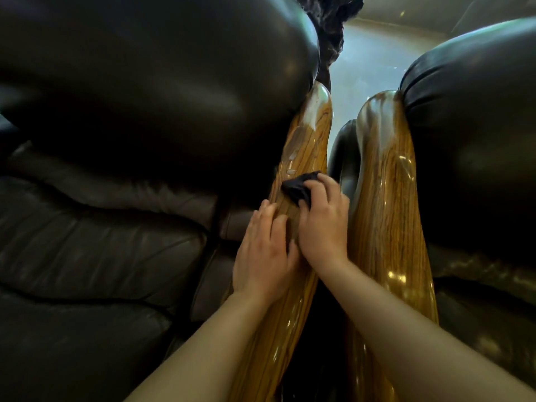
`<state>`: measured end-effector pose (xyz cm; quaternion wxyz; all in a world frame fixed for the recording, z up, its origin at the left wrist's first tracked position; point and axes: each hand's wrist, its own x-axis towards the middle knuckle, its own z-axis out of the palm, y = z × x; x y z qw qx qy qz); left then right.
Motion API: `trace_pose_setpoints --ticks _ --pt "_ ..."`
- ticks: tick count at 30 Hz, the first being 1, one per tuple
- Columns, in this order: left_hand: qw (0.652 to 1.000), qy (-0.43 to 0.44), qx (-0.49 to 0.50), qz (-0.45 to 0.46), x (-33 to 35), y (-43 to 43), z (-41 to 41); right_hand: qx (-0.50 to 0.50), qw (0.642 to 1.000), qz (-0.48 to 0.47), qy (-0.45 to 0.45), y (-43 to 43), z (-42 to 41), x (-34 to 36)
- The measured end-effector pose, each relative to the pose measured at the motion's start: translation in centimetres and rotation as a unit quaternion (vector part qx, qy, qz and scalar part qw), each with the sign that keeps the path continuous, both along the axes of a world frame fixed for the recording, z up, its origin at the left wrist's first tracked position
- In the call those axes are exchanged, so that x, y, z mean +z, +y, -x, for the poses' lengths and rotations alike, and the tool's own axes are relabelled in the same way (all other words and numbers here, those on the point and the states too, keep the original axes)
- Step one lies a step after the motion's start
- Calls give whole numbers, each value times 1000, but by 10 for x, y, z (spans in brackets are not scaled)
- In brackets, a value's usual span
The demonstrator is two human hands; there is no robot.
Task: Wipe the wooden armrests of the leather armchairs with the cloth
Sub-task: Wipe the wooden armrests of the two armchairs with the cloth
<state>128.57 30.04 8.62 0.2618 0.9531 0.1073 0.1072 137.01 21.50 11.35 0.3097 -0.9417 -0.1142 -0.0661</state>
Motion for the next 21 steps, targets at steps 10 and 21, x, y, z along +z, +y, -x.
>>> trace_pose_setpoints --ticks 10,21 --pt "999 -42 2 -23 -3 1 1 76 995 61 18 14 -77 7" --pt "999 -41 1 -4 -2 3 1 137 990 17 -11 -22 -62 11"
